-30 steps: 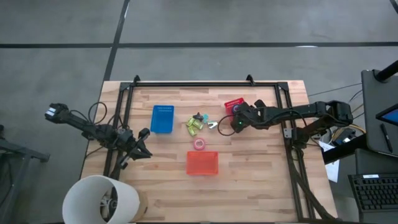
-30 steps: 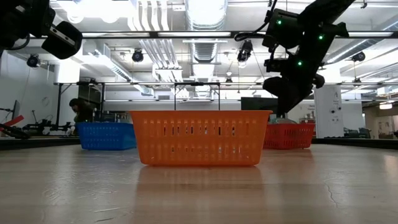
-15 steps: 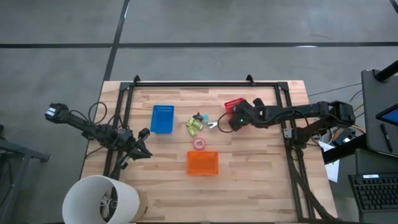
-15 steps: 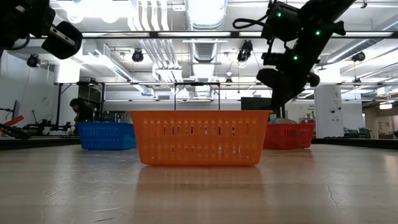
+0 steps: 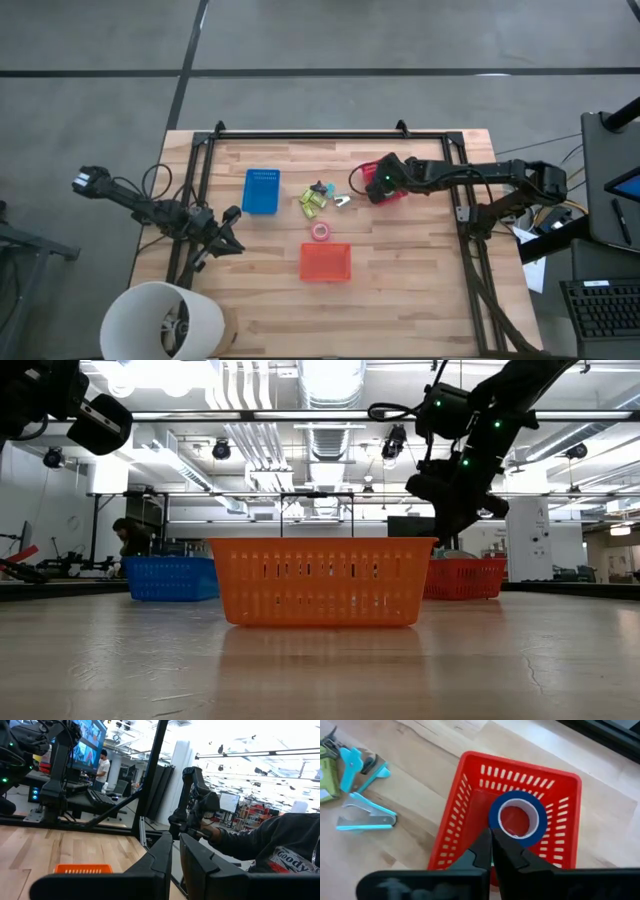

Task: Pick and place Stapler, Stapler remover, tape
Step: Put the green tape into the red basket, then put the pink tape into the red basket

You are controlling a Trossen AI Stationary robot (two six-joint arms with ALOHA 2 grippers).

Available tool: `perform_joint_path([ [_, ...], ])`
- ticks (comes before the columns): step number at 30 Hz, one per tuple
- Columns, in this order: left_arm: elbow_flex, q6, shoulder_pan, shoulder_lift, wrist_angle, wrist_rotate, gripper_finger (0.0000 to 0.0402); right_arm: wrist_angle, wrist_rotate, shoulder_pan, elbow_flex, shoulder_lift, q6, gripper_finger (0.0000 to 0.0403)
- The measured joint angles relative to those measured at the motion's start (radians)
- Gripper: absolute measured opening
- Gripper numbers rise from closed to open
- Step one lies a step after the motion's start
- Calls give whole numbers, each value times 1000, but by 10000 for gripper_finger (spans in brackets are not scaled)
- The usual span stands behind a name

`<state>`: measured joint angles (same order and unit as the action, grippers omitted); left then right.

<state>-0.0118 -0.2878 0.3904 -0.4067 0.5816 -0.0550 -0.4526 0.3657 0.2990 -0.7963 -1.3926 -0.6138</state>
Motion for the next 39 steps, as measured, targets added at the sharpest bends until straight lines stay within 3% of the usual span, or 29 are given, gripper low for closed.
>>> perform_joint_path([
  [13,0,0,0,0,0,0,39,-97,-80,10,-1,-2,-63,8],
  [27,0,0,0,0,0,0,39,-27,-27,-32,-51,31,40,8],
  [32,0,0,0,0,0,0,39,163,-119,-98,-63,30,151,8],
  [36,0,0,0,0,0,0,39,350,-216,-147,-56,12,154,9],
  [39,0,0,0,0,0,0,39,392,-236,-174,-73,-30,122,19],
])
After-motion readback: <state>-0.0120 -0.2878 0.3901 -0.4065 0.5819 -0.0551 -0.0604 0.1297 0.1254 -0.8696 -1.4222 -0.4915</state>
